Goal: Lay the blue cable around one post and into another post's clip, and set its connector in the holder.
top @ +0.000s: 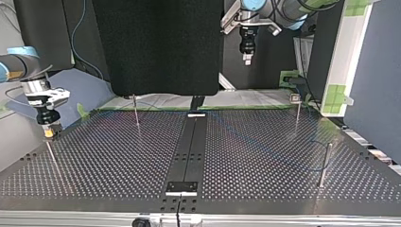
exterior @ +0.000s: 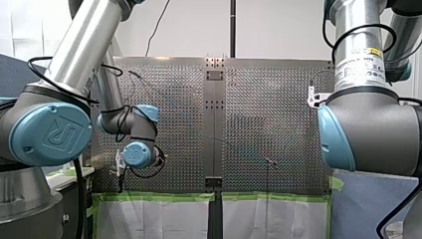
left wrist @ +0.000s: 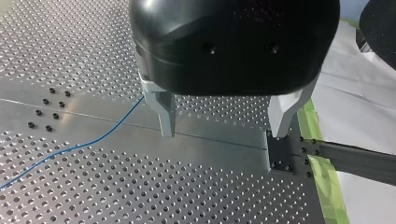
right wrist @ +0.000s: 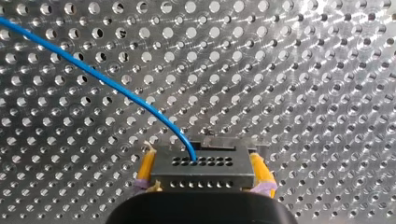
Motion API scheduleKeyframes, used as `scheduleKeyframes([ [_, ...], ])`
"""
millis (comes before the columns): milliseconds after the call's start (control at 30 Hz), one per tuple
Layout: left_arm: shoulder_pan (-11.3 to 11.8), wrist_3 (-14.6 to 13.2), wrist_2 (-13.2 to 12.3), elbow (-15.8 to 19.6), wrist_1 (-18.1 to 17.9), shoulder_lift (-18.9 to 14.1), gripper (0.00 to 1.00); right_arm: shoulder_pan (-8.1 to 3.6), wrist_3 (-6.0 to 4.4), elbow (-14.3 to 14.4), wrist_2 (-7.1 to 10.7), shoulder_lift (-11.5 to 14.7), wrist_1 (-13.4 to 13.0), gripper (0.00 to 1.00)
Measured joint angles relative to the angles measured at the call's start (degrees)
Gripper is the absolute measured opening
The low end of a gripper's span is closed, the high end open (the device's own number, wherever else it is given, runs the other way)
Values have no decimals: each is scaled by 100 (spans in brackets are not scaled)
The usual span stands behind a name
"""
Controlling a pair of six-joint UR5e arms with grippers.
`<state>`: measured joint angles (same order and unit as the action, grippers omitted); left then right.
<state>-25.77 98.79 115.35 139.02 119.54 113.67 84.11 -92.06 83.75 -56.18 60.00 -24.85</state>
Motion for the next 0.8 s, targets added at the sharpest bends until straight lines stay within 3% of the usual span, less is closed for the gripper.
scheduleKeyframes([
  [500, 0, 0, 0, 0, -9, 0, 98, 31, -122, 0, -11, -61, -222, 0],
  [800, 0, 0, 0, 0, -1, 0, 98, 35, -324, -3, -8, -62, -370, 0],
])
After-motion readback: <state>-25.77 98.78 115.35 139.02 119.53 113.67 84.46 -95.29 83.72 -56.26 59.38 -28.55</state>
